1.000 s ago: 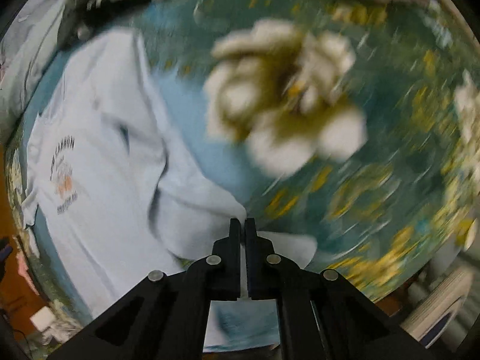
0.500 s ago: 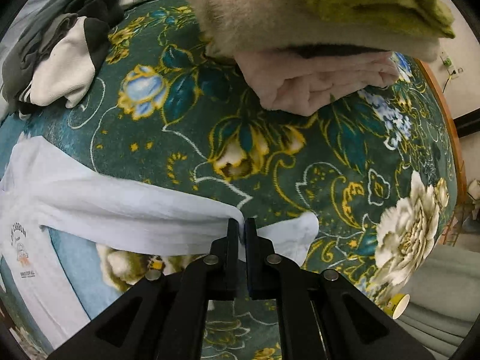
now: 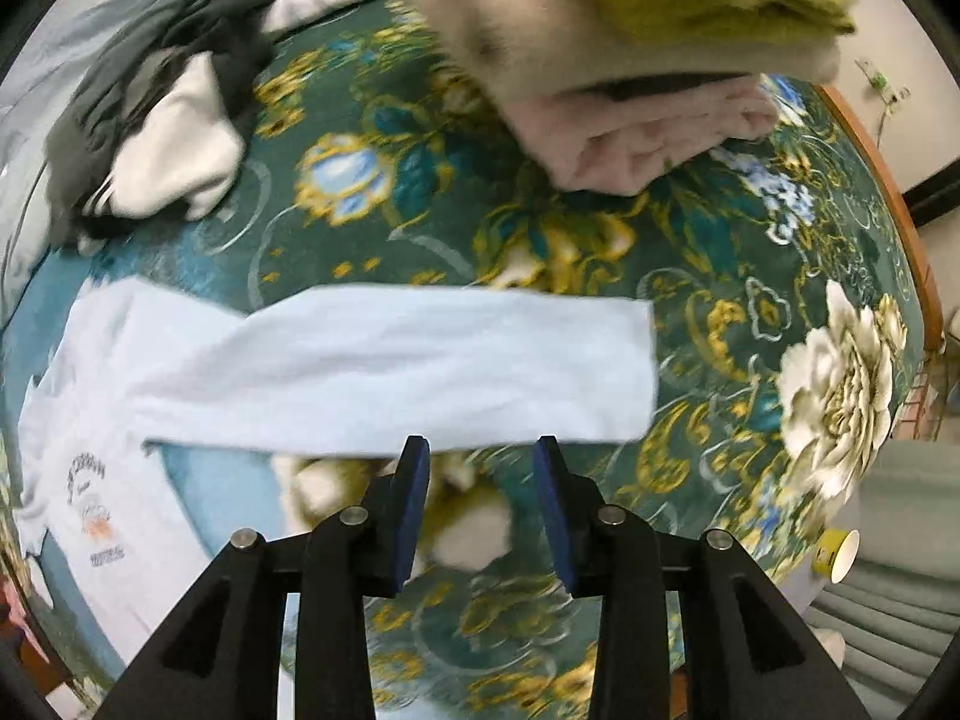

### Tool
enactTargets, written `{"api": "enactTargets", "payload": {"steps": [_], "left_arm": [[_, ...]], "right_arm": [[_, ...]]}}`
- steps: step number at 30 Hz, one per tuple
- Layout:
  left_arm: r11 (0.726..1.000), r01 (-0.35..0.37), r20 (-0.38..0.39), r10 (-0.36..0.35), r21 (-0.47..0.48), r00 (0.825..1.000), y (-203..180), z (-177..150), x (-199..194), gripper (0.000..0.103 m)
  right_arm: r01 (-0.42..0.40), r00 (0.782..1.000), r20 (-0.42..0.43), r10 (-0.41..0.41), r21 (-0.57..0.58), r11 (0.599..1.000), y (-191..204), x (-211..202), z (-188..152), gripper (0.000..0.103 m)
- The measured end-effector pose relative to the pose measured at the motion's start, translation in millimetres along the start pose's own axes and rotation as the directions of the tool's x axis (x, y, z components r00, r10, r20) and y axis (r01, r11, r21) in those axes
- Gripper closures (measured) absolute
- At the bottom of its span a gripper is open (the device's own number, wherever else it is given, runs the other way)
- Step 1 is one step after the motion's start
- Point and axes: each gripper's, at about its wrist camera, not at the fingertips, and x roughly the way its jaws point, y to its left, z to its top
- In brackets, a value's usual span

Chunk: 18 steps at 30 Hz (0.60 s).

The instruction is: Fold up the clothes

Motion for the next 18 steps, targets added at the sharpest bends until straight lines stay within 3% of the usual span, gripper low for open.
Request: {"api": "enactTargets", "payload": {"steps": [2,4,7,10,13,18], "left_arm": [[0.991,0.036,0.006,-0.036,-0.128,0.999,27.6,21.5,12.7,0.056],[0.964,0.074,0.008,-0.075,-0.255,0.997,54.2,35.4,26.2,0.056],[0.877,0.113,0.012,-0.122,-0.467,0.993,100.6,51.7,58.7,0.056],[0.825,0.105,0.012,-0.119,-0.555,0.993,125.7,61.4,82.5,0.056],[0.818,0.117,0.012,-0.133,-0.563,0.991,132.4,69.9,98.8,0.056],[0.842,0.089,-0.033,-0.126,-0.531,0.991,123.2,78.3,118.3,0.059]], "right_arm": [[-0.010,1.000,-0.007,0.009,-0.019,1.000,17.5,-7.1,-5.8,0.066],[-0.007,1.000,-0.011,0.007,-0.043,0.999,37.4,-13.4,-10.7,0.066],[-0.004,1.000,-0.015,0.002,-0.079,0.997,67.5,-22.8,-18.0,0.066],[0.001,1.000,-0.020,-0.004,-0.114,0.993,96.5,-31.4,-23.9,0.066],[0.006,1.000,-0.024,-0.009,-0.147,0.989,124.0,-37.2,-25.1,0.066],[0.013,0.999,-0.031,-0.020,-0.201,0.979,163.7,-38.3,-23.4,0.066]]}}
